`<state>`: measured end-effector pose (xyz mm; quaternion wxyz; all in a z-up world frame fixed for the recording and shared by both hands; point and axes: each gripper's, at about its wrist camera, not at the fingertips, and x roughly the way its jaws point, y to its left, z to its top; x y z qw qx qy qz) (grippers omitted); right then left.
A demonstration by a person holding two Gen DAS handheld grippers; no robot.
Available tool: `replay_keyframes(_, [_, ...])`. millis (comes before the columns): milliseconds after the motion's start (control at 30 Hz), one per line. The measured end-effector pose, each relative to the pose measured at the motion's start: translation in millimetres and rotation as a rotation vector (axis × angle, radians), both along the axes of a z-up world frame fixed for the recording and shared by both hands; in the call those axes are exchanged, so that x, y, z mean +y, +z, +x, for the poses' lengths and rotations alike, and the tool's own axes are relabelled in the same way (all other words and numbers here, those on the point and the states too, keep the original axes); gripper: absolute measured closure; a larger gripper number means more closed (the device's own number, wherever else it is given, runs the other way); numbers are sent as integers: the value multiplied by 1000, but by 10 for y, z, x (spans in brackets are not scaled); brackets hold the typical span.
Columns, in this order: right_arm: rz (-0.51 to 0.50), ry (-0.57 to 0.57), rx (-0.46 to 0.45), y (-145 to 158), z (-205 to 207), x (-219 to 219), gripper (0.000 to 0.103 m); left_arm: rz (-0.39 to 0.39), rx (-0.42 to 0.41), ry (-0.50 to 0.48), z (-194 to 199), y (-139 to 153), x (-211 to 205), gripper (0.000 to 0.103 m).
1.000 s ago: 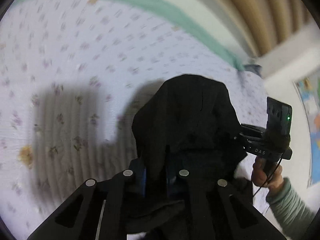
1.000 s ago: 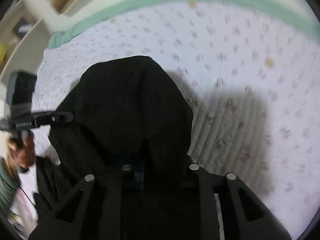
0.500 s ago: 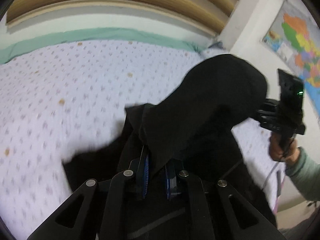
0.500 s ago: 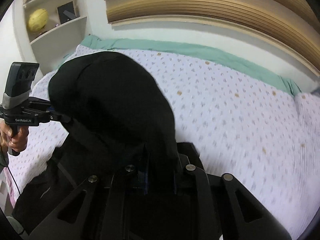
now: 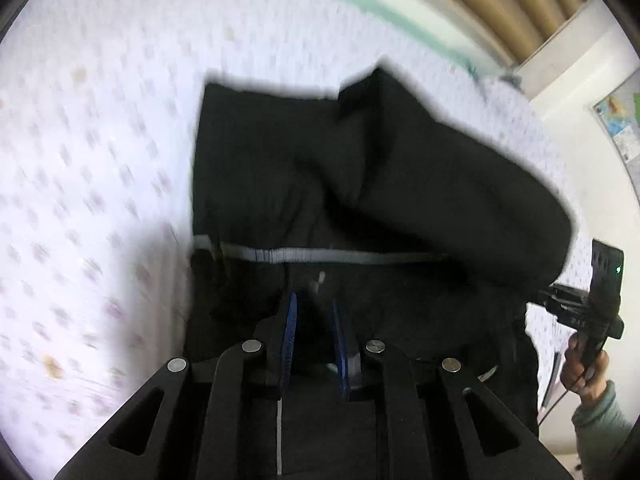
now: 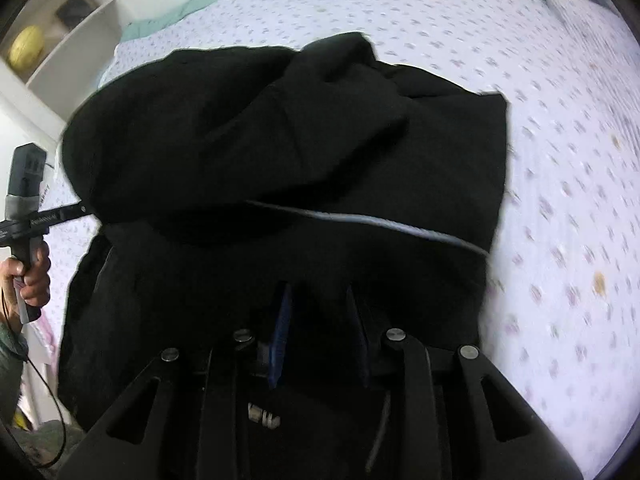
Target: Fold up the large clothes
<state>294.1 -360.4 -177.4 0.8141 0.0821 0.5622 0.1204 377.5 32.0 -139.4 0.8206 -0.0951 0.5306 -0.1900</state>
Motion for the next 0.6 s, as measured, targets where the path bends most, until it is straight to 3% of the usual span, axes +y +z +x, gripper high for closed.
replay_keyframes(100, [51, -26, -67, 385, 66, -122, 62, -53, -109, -15, 114, 527, -119, 83])
replay_keyframes(167, [87, -36, -137, 700, 227, -66, 43, -127, -162, -38, 241, 813, -278, 79])
replay_keyframes(267, [136, -59, -191, 993, 562, 165, 43, -186, -163, -63, 490, 950, -586, 72])
replay_keyframes(367, [139, -57, -165, 965, 881, 428, 43, -184, -103, -79, 646, 761, -838, 72])
replay_keyframes(500, [84, -18, -51, 471, 1102, 589, 43, -179, 29, -95, 593, 206, -918, 72])
replay_keyframes(600, [16, 3, 29, 14, 1048, 673, 41, -84, 100, -96, 459, -271, -900, 73])
